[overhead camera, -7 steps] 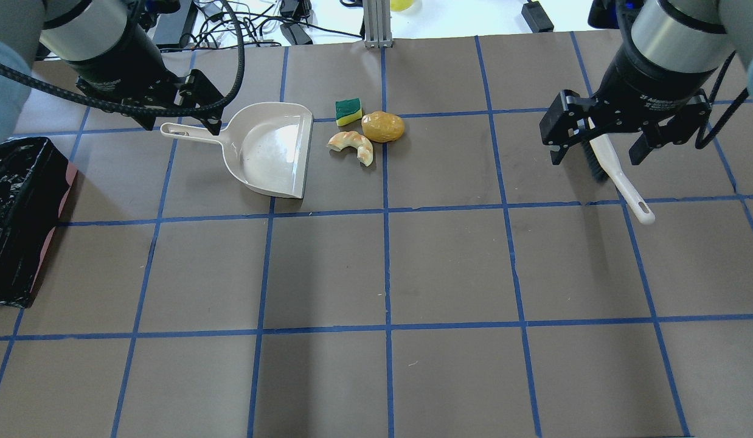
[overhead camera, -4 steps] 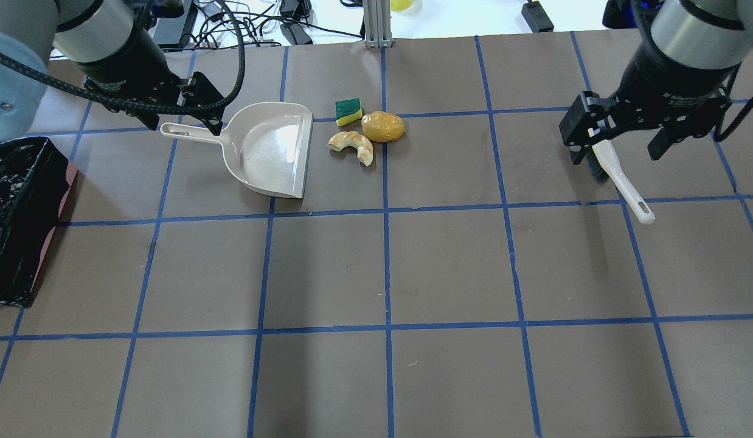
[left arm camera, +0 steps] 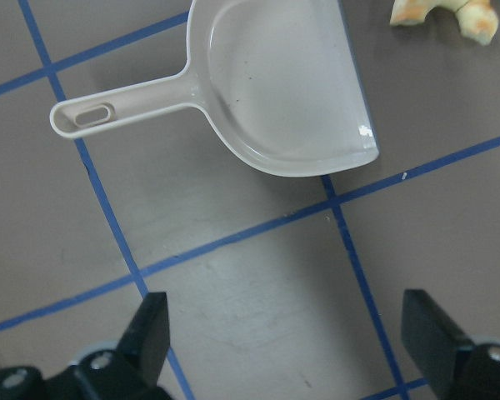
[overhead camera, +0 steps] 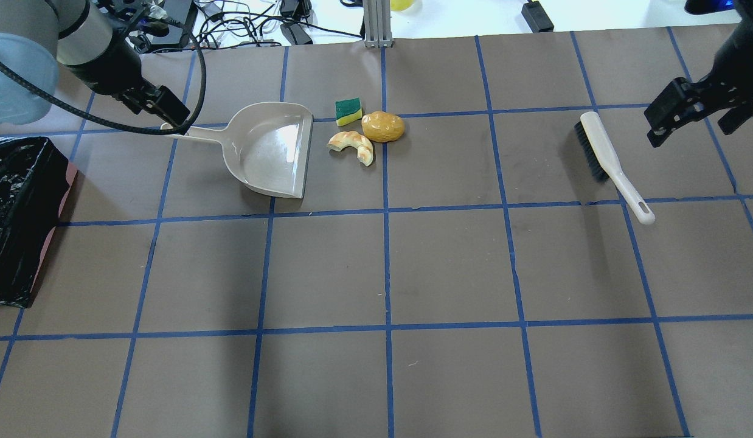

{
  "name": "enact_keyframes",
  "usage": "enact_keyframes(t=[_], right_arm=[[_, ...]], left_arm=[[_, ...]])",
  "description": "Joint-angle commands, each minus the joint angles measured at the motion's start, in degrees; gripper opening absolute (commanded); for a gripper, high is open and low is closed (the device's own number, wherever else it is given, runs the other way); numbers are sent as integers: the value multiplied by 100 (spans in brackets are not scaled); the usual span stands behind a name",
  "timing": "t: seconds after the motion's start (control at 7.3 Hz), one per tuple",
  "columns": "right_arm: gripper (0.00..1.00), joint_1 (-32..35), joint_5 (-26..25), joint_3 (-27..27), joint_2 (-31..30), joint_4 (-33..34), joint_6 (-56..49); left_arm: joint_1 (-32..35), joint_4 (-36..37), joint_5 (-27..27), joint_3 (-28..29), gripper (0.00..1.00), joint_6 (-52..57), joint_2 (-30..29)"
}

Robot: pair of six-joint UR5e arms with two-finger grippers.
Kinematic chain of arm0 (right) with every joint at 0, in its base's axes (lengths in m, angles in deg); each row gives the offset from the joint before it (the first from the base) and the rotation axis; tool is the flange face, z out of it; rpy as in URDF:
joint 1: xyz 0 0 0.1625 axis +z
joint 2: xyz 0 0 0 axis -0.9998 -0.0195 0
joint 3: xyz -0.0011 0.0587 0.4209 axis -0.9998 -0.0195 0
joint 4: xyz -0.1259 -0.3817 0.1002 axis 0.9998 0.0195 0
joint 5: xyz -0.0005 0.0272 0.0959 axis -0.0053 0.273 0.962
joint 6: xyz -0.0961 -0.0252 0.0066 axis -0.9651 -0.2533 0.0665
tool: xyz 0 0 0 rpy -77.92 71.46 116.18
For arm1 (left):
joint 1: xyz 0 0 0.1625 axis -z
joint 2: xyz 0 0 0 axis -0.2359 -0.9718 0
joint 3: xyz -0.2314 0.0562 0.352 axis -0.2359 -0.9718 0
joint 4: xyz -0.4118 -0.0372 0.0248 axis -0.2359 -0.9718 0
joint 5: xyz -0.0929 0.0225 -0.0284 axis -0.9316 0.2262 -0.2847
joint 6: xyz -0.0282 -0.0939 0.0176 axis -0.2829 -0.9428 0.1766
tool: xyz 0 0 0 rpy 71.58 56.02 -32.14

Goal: Sweep and dump trash into bin
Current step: 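Lower the left gripper to the dustpan handle while the right descends to the brush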

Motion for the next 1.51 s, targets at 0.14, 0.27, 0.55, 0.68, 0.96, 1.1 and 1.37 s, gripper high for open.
enact_keyframes(t=[0.14, 0.27, 0.55, 0.68, 0.96, 1.1, 1.37], right_arm=[[100, -207, -41, 283, 907, 1080, -469], [100, -207, -49, 458, 1206, 1623, -522], [100, -207, -58, 548, 1690, 1901, -505], [100, -216, -58, 548, 1892, 1970, -444], [100, -216, -67, 548, 2340, 2234, -452], [100, -216, -67, 557, 2473, 2270, -452], [100, -216, -347, 696, 2562, 2261, -138]], left_arm=[[-100, 829, 161, 54, 98, 3044, -869], [-100, 1093, 161, 54, 97, 3742, -1098], [-91, 1602, 161, 63, 91, 4659, -1459], [-99, 1709, 152, 150, 87, 5089, -1574], [-91, 1702, 152, 291, 87, 5339, -1846], [-99, 1702, 152, 292, 87, 5339, -1891], [-108, 1684, 178, 283, 90, 5366, -1987]])
